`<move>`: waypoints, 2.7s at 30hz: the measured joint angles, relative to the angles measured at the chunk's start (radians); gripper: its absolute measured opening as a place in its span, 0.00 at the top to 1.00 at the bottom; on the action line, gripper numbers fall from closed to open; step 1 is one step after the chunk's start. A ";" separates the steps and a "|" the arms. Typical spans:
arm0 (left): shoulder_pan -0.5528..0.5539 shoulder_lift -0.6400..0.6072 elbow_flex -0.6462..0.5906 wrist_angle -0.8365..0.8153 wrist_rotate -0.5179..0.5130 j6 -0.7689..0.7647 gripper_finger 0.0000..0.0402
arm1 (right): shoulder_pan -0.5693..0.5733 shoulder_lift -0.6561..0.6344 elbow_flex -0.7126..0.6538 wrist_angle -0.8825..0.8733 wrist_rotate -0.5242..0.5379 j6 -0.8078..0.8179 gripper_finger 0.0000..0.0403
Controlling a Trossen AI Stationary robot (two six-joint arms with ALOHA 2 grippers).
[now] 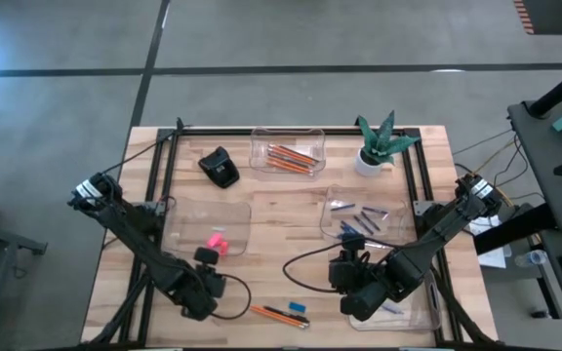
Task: Sort crayons/erasers/pens/pencils in bins
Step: Put the blue eraser into the middle left transparent bin
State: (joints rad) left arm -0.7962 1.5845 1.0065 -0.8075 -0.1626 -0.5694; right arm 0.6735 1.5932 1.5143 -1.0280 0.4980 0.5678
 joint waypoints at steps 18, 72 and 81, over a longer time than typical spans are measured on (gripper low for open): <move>-0.023 -0.001 -0.030 0.047 -0.052 0.000 0.68 | 0.000 0.000 0.001 0.025 0.000 0.000 0.58; -0.004 0.011 -0.156 0.094 -0.066 -0.124 0.43 | 0.000 0.000 0.001 0.078 0.000 0.000 0.58; 0.043 0.028 -0.154 0.119 0.039 -0.041 0.57 | 0.000 0.000 0.001 0.091 0.000 0.000 0.58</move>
State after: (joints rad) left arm -0.7533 1.6121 0.8524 -0.6890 -0.1240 -0.6108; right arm 0.6735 1.5932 1.5154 -0.9371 0.4976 0.5682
